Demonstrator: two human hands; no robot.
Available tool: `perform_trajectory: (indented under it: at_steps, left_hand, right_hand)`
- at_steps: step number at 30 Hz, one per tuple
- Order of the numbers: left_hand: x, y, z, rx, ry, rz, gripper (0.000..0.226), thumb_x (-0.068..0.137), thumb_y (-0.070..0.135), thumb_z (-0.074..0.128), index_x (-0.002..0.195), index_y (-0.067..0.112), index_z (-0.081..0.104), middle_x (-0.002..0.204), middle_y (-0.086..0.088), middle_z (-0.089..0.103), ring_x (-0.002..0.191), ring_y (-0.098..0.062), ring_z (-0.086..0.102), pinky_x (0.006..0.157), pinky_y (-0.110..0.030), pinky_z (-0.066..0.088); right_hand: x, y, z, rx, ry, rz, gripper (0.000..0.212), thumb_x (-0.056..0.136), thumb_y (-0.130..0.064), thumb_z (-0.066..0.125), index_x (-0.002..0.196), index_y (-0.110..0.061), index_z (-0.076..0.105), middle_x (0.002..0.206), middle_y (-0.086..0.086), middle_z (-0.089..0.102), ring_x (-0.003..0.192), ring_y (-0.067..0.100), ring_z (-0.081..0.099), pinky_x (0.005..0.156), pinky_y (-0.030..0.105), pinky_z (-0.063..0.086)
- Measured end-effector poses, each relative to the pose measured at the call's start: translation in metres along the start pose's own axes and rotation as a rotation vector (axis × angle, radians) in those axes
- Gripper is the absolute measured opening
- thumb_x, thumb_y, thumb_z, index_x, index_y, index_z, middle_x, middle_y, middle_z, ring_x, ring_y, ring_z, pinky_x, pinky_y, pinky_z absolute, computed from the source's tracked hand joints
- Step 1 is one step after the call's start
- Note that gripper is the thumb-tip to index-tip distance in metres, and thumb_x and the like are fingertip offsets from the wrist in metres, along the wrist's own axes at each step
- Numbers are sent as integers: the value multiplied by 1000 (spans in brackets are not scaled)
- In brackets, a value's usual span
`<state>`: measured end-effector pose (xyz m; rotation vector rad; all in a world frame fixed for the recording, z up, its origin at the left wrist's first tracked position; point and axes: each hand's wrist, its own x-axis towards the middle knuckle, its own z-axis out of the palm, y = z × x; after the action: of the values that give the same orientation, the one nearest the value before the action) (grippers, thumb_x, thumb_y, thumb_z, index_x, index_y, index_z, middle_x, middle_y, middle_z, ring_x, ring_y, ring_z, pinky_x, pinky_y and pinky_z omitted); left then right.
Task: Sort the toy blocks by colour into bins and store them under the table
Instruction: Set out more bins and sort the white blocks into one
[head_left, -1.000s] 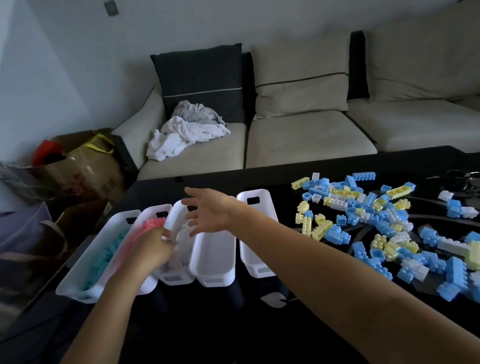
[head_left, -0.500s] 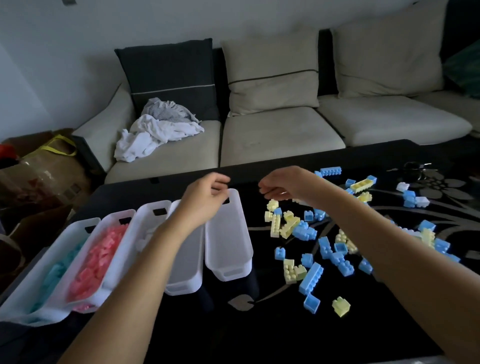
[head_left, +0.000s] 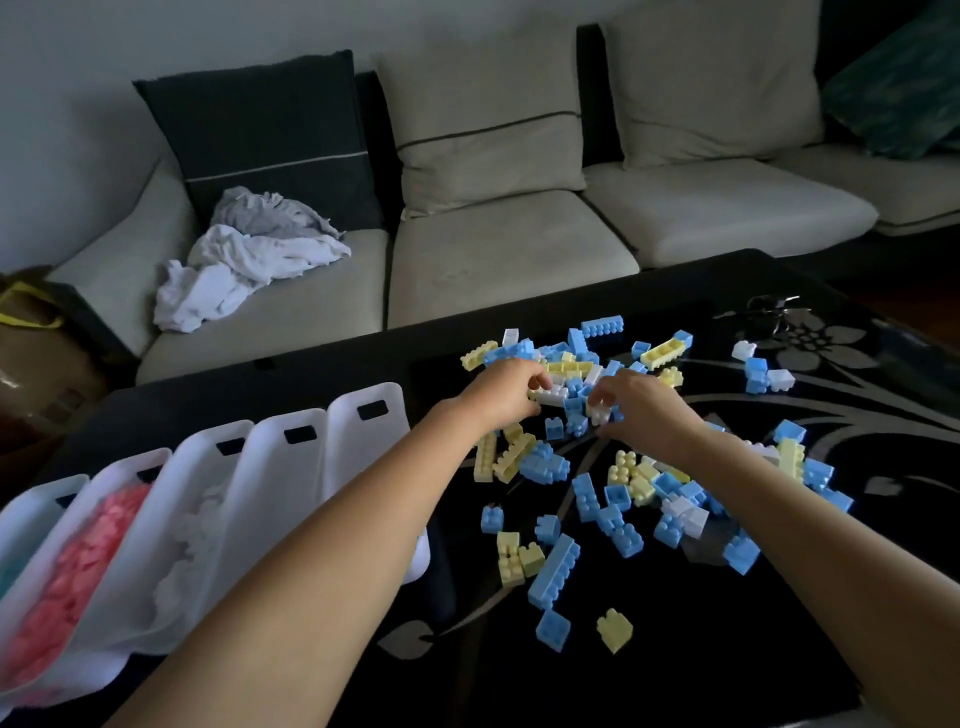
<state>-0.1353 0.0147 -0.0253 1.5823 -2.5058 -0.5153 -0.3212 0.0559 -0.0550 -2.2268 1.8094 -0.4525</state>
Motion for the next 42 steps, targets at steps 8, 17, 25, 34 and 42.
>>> perform_trajectory:
  at_steps: [8,17,25,34,42]
  left_hand:
    - [13,2,18,97,34,92,27,83,10,68,108,13,57,112,-3,57,102,-19,55,87,-34,47]
    - [13,-1,24,32,29,108,16,92,24,58,98,9,60,104,-7,54,90,-18,55,76,-28,44]
    - [15,-6,13,-122,32,-41,21,93,25,56,109,13,51,98,-1,56,86,-14,55,75,-27,46]
    - [24,-28,-1,-104,95,-315,39,92,46,46,98,9,57,75,0,48,66,-13,48,54,-26,33]
    - [27,-33,9,178,129,-273,23,96,17,42,109,7,58,103,-7,61,85,-20,58,67,-31,47]
  right_hand:
    - [6,6,3,-35,10,-17,20,81,-13,65,88,-23,50,93,1,63,82,19,57,64,31,47]
    - [7,8,-23,141,-10,13,12,89,-16,57,100,-18,62,90,-4,59,73,8,53,56,16,37]
    - [11,13,-22,184,10,74,23,97,-9,42,105,-11,63,98,-2,55,74,8,51,53,13,34]
    - [0,6,-50,62,-279,29,14,83,-30,69,88,-19,63,87,-3,62,77,13,59,72,27,49]
    - [-19,-7,-57,-152,-661,186,42,79,-32,74,96,4,64,86,12,70,68,20,68,69,30,57]
